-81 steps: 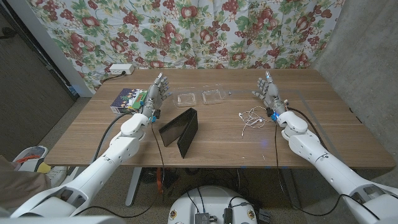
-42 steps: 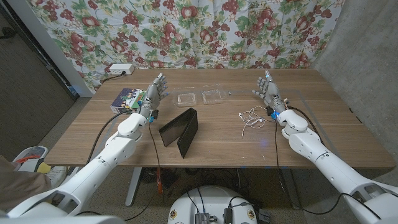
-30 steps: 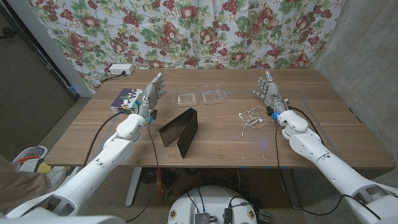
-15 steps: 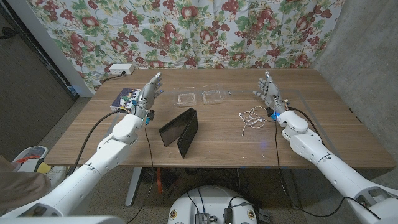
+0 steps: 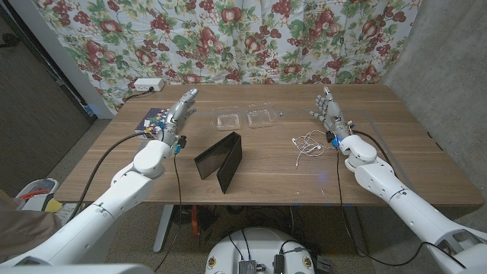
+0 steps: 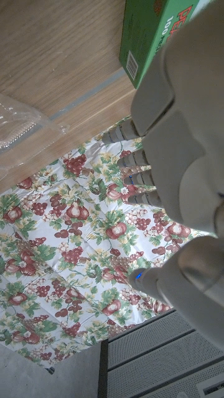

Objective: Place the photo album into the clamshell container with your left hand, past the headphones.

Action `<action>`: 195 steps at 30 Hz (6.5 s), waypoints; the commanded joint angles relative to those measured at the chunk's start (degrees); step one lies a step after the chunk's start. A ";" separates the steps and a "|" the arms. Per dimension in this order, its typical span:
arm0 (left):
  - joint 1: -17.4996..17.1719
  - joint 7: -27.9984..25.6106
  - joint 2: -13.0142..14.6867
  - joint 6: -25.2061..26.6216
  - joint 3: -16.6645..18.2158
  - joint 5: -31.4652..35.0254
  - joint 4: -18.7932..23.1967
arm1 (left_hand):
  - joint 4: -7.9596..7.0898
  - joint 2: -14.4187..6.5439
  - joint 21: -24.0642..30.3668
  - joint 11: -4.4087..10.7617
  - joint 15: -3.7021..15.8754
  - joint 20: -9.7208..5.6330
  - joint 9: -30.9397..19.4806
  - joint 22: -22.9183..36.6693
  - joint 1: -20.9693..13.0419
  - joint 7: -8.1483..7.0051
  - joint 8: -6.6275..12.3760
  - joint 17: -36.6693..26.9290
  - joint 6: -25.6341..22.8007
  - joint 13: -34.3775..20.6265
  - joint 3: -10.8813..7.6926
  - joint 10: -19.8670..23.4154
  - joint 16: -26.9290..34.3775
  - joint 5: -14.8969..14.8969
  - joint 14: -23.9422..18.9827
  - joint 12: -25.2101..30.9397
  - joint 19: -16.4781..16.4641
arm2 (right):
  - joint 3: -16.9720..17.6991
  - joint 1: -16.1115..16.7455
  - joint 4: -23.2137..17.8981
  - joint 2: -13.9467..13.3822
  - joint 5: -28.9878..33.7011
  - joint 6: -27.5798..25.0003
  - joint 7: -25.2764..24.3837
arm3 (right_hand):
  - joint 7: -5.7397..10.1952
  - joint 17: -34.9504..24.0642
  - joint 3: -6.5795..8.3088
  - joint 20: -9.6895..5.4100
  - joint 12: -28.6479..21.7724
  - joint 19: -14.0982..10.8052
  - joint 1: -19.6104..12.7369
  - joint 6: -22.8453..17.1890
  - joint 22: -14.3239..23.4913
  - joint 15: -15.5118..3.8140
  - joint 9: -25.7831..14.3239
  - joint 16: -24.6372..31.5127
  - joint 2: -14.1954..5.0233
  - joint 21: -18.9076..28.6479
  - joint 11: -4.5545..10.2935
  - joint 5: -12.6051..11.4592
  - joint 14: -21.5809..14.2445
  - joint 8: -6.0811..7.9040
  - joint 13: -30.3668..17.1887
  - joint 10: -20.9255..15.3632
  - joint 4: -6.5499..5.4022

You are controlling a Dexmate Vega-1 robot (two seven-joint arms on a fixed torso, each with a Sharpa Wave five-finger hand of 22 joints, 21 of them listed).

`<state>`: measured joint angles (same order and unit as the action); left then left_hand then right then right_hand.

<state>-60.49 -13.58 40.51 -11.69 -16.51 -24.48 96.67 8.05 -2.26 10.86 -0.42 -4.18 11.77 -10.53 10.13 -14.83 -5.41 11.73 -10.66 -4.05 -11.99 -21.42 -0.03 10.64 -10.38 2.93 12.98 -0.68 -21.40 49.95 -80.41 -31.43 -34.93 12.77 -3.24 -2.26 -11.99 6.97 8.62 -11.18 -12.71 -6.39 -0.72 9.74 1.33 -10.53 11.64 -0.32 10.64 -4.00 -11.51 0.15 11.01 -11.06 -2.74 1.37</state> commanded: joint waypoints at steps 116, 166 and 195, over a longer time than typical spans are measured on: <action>-11.45 -1.07 21.90 30.96 5.79 22.75 31.65 | 0.16 3.15 0.46 -0.23 -0.22 0.44 -0.34 0.21 0.17 -0.62 -0.19 -0.15 -0.93 -0.10 1.36 2.20 0.88 0.25 -0.54 1.02 0.73 | 1.37 5.97 -16.05 -7.21 5.50 -7.34 -6.70 | -0.01 0.17 0.08 -0.09 -0.08 2.50 -0.95 1.15 0.07 -0.67 -0.24 -0.09 -0.12 0.01 1.05 -0.12 2.13 -0.02 -0.17 1.24 1.21; -10.61 -1.29 20.74 44.94 0.67 30.88 41.24 | 0.86 6.69 2.49 -0.27 -3.59 0.38 -0.41 0.72 -1.04 0.70 0.21 -0.22 -2.79 -0.40 2.57 3.49 1.15 0.05 -3.36 1.42 -5.26 | 0.65 3.40 -13.62 -6.87 5.35 -7.47 -4.50 | -0.14 0.18 -0.02 -0.04 -0.16 2.66 -0.94 1.22 0.07 -0.64 -0.25 0.02 -0.20 0.09 1.05 -0.09 2.22 0.08 -0.17 1.28 1.41; -7.70 -0.20 20.10 52.49 -5.62 33.15 44.61 | 0.91 6.84 1.55 -0.24 -5.76 -0.27 -0.44 0.46 -2.64 1.00 0.20 -0.06 -3.51 -0.49 2.33 4.37 0.90 -0.11 -4.22 1.63 -4.44 | 0.68 2.42 -11.72 -7.26 4.61 -7.01 -2.67 | 0.02 0.18 -0.07 0.00 -0.19 2.65 -0.89 1.26 0.06 -0.70 -0.24 0.08 -0.27 0.13 1.09 -0.08 2.22 0.11 -0.17 1.29 1.48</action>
<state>-68.65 -13.98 61.41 38.44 -20.76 9.04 140.37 8.84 4.62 12.66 -0.73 -9.67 11.64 -10.79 10.53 -17.05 -4.39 11.73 -10.65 -7.12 -12.41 -19.04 3.75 11.52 -10.19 -1.47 14.42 -5.44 -20.81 52.70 -92.72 -38.44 -30.14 5.66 -6.36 -2.05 -11.74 6.64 8.62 -11.18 -10.05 -7.29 0.10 9.61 0.71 -10.52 11.42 -0.32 10.38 -2.96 -11.51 2.01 10.98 -11.06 -1.71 2.62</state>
